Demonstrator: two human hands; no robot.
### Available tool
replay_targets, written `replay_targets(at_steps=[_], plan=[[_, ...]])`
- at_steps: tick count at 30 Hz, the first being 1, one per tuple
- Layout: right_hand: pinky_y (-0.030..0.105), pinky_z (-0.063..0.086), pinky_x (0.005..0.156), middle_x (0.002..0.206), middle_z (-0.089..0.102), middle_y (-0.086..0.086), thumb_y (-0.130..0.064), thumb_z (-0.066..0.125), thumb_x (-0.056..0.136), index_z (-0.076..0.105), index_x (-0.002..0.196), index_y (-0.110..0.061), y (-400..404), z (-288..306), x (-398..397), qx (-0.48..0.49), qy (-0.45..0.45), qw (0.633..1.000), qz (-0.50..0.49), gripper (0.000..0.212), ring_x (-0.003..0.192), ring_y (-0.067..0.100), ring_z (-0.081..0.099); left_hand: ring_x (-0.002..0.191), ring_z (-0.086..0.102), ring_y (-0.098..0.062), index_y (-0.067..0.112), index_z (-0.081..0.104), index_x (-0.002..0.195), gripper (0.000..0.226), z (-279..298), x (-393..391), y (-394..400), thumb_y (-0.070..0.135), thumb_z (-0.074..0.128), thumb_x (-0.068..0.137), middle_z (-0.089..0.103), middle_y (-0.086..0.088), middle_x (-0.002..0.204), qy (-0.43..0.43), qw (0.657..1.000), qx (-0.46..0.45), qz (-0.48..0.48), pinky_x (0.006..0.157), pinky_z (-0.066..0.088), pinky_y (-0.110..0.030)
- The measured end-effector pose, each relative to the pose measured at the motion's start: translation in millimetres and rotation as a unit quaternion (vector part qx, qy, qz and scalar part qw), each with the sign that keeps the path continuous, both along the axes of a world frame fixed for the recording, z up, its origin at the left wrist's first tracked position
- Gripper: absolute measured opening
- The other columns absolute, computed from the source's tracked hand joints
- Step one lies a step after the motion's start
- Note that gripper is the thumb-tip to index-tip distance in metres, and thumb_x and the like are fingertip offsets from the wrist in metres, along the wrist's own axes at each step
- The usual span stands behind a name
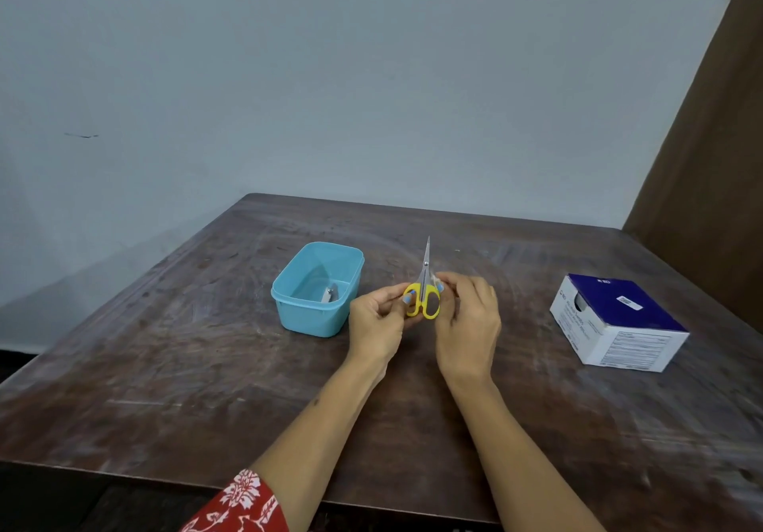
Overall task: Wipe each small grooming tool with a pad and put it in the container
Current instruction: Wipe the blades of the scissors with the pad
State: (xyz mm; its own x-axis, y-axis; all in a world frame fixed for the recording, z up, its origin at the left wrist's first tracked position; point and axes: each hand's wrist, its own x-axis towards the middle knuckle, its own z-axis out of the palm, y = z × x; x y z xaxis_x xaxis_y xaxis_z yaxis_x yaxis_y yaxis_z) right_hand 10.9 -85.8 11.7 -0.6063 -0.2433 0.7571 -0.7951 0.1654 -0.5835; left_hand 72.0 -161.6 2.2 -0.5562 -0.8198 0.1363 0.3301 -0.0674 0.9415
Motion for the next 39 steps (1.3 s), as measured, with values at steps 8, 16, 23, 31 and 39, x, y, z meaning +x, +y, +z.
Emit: replay_targets(at_steps=[8, 16, 23, 31, 39], plan=[[0.035, 0.053, 0.073, 0.092, 0.072, 0.004, -0.01, 0.061, 0.088, 0.071, 0.1, -0.01, -1.3, -5.8, -5.6, 0.046, -0.092, 0.994, 0.024, 0.015, 0.079, 0.021, 0.066, 0.081, 0.071, -0.013, 0.004, 0.068, 0.101, 0.02, 1.4, 2.9, 0.3, -0.003, 0.055, 0.089, 0.073, -0.005, 0.086, 0.013, 1.0, 0.009, 0.002, 0.073, 0.059, -0.026], [0.014, 0.044, 0.07, 0.089, 0.071, 0.005, 0.001, 0.064, 0.083, 0.072, 0.096, -0.008, -0.1, -2.8, -4.7, 0.034, -0.057, 0.997, 0.039, 0.018, 0.075, 0.016, 0.065, 0.075, 0.071, -0.014, 0.009, 0.067, 0.09, 0.017, 2.3, 2.6, 1.0, -0.005, 0.061, 0.084, 0.075, -0.003, 0.077, 0.031, 0.998, 0.035, -0.039, 0.065, 0.06, -0.027], [0.037, 0.054, 0.07, 0.085, 0.071, 0.007, 0.006, 0.066, 0.079, 0.072, 0.089, -0.005, 0.9, 0.4, -1.0, 0.027, 0.043, 0.997, 0.063, 0.016, 0.075, 0.023, 0.066, 0.074, 0.071, -0.012, 0.011, 0.068, 0.09, 0.021, 2.7, 3.5, 0.4, -0.007, 0.063, 0.081, 0.075, -0.001, 0.075, 0.033, 0.998, 0.031, -0.032, 0.062, 0.059, -0.025], [0.033, 0.054, 0.07, 0.086, 0.071, 0.005, 0.003, 0.064, 0.082, 0.073, 0.092, -0.008, 0.8, -1.7, -2.8, 0.031, -0.043, 0.997, 0.054, 0.017, 0.074, 0.018, 0.065, 0.077, 0.072, -0.014, 0.012, 0.069, 0.091, 0.021, 2.4, 3.4, -1.0, -0.005, 0.062, 0.082, 0.076, -0.002, 0.078, 0.028, 0.998, 0.033, -0.036, 0.062, 0.058, -0.024], [0.032, 0.055, 0.071, 0.086, 0.072, 0.004, -0.001, 0.064, 0.084, 0.073, 0.094, -0.008, 0.2, -2.6, -2.8, 0.043, -0.069, 0.995, 0.051, 0.015, 0.073, 0.015, 0.064, 0.075, 0.072, -0.014, 0.012, 0.068, 0.09, 0.022, 3.2, 3.5, -1.2, -0.007, 0.06, 0.083, 0.075, -0.002, 0.075, 0.029, 0.999, 0.028, -0.035, 0.064, 0.059, -0.027]])
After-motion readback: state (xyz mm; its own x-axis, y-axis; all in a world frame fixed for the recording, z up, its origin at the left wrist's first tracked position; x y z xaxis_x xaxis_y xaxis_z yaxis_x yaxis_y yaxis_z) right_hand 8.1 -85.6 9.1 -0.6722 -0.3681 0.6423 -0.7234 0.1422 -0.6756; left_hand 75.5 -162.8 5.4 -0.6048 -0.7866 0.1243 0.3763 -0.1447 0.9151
